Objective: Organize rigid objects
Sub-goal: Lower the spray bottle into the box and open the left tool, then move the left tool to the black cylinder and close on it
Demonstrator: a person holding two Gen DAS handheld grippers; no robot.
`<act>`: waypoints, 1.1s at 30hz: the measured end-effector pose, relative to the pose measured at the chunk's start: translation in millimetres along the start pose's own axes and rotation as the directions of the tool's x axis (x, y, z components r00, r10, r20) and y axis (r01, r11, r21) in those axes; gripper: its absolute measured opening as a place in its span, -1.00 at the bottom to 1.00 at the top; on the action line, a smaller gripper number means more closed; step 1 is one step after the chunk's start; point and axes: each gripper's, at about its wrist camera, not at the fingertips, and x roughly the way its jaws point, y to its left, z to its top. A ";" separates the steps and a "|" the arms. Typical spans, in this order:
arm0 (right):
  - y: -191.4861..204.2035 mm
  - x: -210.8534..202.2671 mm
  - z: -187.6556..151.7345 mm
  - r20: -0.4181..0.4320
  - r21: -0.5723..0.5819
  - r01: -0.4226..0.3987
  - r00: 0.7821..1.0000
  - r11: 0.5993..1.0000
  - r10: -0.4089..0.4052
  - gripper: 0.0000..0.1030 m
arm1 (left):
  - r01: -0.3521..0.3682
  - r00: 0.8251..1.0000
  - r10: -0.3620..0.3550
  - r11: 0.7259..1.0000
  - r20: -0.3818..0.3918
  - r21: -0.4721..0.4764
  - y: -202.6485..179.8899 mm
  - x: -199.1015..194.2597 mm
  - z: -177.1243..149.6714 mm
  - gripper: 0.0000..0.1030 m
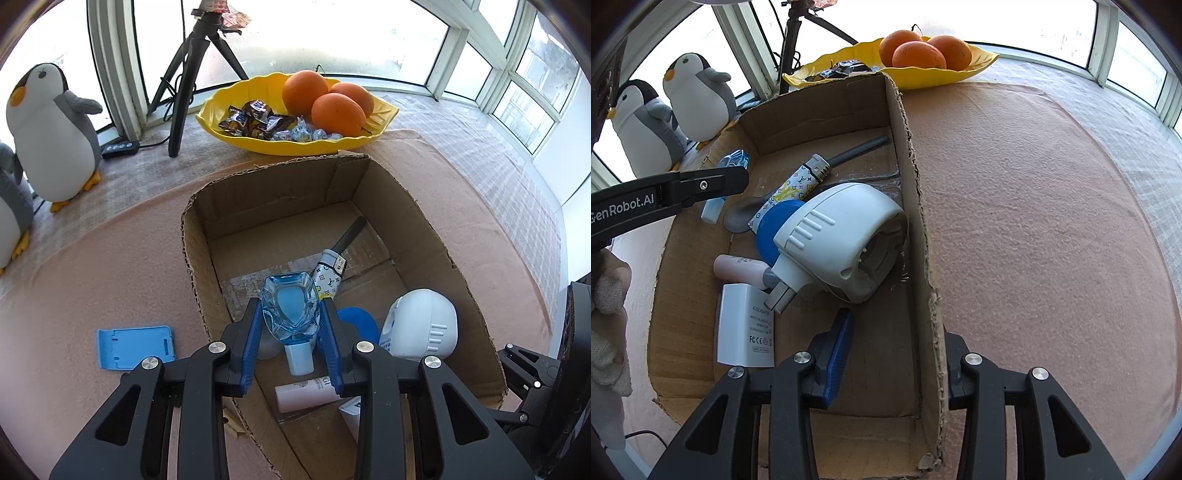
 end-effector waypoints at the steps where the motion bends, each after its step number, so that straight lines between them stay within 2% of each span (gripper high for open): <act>1: 0.4 -0.1 0.3 0.000 0.000 0.000 1.000 1.000 0.000 -0.29 | 0.002 1.000 -0.002 1.000 -0.002 -0.003 -0.1 0.7 0.2 -0.42; 4: 0.7 0.1 0.6 0.000 0.001 0.000 1.000 1.000 0.000 -0.28 | 0.024 1.000 -0.024 1.000 -0.019 -0.005 -0.3 3.1 1.4 -0.42; 5: 1.3 0.3 1.0 0.000 0.001 0.000 1.000 1.000 0.000 -0.28 | 0.022 0.999 -0.022 1.000 -0.024 -0.005 -0.8 3.7 1.6 -0.32; 6: 1.3 0.4 0.9 0.000 0.001 0.000 1.000 1.000 0.000 -0.27 | 0.019 1.000 -0.019 1.000 -0.023 -0.006 -1.0 3.6 1.7 -0.12; 8: 1.5 0.4 1.3 0.000 0.000 0.000 1.000 1.000 0.000 -0.27 | 0.016 1.000 -0.016 1.000 -0.012 -0.012 -0.6 1.8 2.0 0.01; 20: 1.8 0.7 1.3 0.000 0.001 0.000 1.000 1.000 0.000 -0.26 | 0.024 1.000 -0.024 0.999 0.001 -0.035 8.9 -11.8 3.1 0.01; 24: 1.6 0.7 1.1 0.000 0.001 -0.001 1.000 1.000 0.001 -0.25 | 0.053 0.998 -0.052 0.995 0.020 -0.080 24.5 -27.3 3.6 0.01; 26: 2.5 1.7 1.7 -0.001 0.002 -0.004 1.000 1.000 0.004 -0.25 | 0.019 0.999 -0.016 0.996 0.044 -0.083 33.2 -38.0 2.5 0.01; 33: 5.2 3.9 3.2 0.000 0.001 -0.002 1.000 1.000 0.002 -0.23 | 0.006 0.997 0.010 0.983 0.082 -0.186 79.2 -67.8 -9.6 0.01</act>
